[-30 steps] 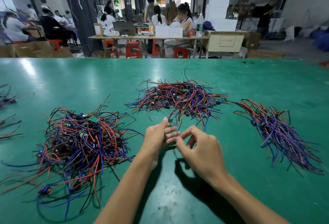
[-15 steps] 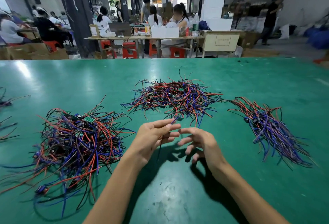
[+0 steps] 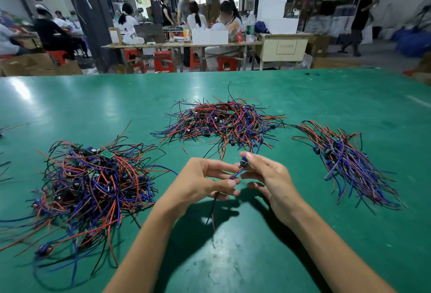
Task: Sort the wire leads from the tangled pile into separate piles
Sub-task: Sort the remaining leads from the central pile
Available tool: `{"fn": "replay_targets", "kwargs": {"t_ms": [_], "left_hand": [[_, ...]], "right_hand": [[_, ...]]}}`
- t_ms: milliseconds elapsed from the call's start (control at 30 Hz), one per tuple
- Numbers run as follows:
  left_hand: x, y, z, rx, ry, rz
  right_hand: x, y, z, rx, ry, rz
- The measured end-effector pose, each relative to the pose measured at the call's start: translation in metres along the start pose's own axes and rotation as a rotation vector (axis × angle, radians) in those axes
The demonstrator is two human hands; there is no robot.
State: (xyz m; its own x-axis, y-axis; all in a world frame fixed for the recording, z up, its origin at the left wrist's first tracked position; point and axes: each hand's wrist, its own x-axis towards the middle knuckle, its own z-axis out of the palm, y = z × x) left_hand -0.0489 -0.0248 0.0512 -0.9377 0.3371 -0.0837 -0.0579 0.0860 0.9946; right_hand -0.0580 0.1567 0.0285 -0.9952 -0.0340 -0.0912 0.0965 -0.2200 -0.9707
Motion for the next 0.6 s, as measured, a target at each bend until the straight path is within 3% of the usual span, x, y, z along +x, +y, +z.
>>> {"fn": "replay_targets", "kwargs": {"t_ms": [300,600], "left_hand": [[0.0,-0.001,0.003,0.002,-0.048,-0.111],[0.007,-0.006,0.019,-0.224,0.098,-0.041]], "right_hand": [[0.004,0.007,-0.005,-0.053,0.047,-0.126],[0.001,0.01,0.003,-0.167,-0.027,-0.282]]}}
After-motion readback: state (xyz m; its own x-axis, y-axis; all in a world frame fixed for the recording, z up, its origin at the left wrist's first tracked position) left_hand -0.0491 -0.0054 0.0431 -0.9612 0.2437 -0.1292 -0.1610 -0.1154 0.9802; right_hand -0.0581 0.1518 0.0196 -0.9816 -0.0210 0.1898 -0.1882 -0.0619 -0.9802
